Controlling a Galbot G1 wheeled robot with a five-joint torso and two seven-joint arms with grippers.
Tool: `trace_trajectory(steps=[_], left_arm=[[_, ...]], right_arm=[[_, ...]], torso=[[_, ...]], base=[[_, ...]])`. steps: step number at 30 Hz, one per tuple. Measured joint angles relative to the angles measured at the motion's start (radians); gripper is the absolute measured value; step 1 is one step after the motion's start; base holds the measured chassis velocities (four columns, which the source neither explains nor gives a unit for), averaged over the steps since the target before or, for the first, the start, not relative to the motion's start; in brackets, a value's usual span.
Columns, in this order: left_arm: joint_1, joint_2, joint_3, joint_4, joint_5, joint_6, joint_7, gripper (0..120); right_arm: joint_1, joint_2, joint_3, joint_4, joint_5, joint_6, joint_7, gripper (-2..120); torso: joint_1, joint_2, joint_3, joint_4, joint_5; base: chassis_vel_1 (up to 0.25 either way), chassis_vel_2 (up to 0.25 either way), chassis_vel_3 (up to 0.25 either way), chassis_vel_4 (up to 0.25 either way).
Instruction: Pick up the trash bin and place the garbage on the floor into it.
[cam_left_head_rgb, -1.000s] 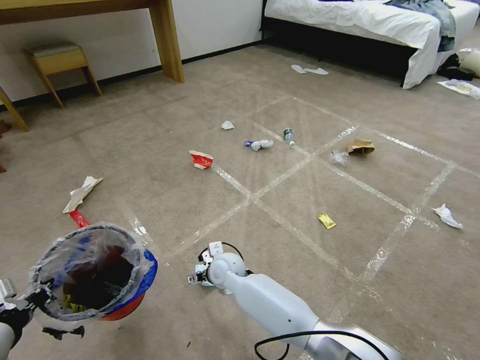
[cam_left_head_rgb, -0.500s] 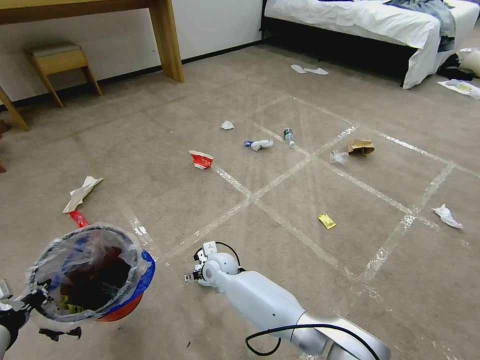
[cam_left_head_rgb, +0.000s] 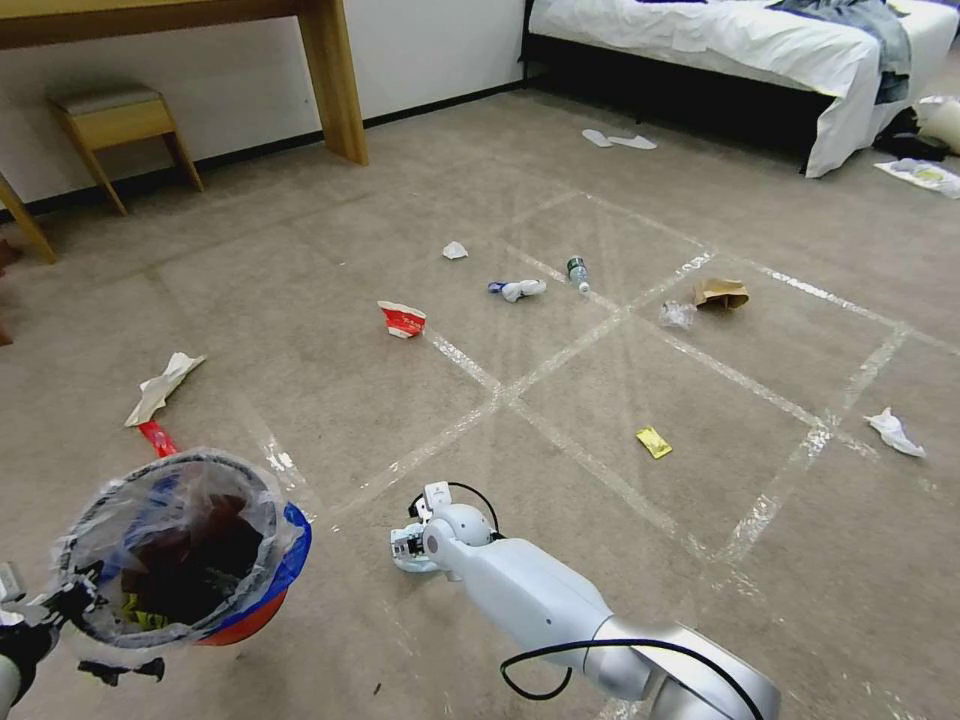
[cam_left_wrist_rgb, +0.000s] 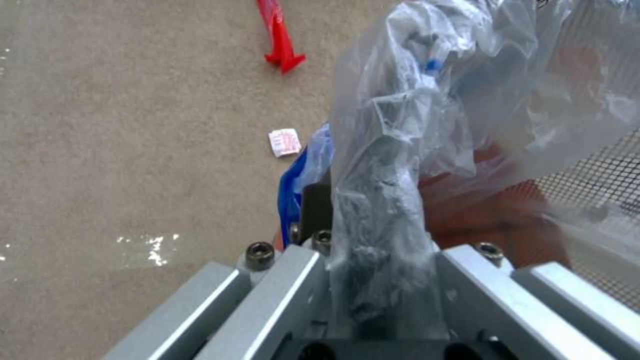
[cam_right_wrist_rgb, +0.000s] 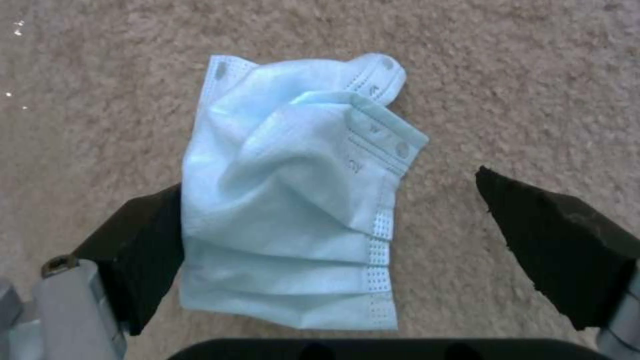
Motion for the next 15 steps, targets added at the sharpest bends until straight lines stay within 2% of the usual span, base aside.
trace_trajectory(steps=[6, 9, 10, 11, 13, 15], left_arm=[[0.003, -0.006, 0.000, -0.010, 0.000, -0.004, 0.002, 0], [0.004, -0.008, 0.000, -0.011, 0.002, -0.005, 0.002, 0], [0.005, -0.008, 0.000, -0.011, 0.003, -0.005, 0.003, 0], [0.005, -0.008, 0.000, -0.011, 0.003, -0.005, 0.003, 0], [0.006, -0.009, 0.000, -0.011, 0.004, -0.006, 0.003, 0], [0.006, -0.010, 0.000, -0.011, 0.005, -0.006, 0.004, 0]], right_arm=[[-0.003, 0.000, -0.007, -0.014, -0.009, 0.012, -0.014, 99], [-0.006, 0.000, -0.010, -0.013, -0.015, 0.015, -0.014, 91], [-0.008, -0.001, -0.011, -0.009, -0.016, 0.015, -0.013, 85], [-0.008, -0.001, -0.011, -0.009, -0.016, 0.015, -0.013, 85], [-0.011, -0.002, -0.017, 0.000, -0.017, 0.015, -0.008, 73], [-0.012, -0.002, -0.019, 0.003, -0.018, 0.015, -0.006, 68]], torso=[[0.000, 0.000, 0.000, 0.0000, 0.0001], [0.000, 0.000, 0.000, -0.0001, -0.0001], [0.000, 0.000, 0.000, -0.0003, -0.0002], [0.000, 0.000, 0.000, -0.0003, -0.0002], [0.000, 0.000, 0.000, -0.0008, -0.0006], [0.000, 0.000, 0.000, -0.0010, -0.0008]], base=[[0.000, 0.000, 0.000, 0.000], [0.000, 0.000, 0.000, 0.000], [0.000, 0.000, 0.000, 0.000], [0.000, 0.000, 0.000, 0.000], [0.000, 0.000, 0.000, 0.000], [0.000, 0.000, 0.000, 0.000]])
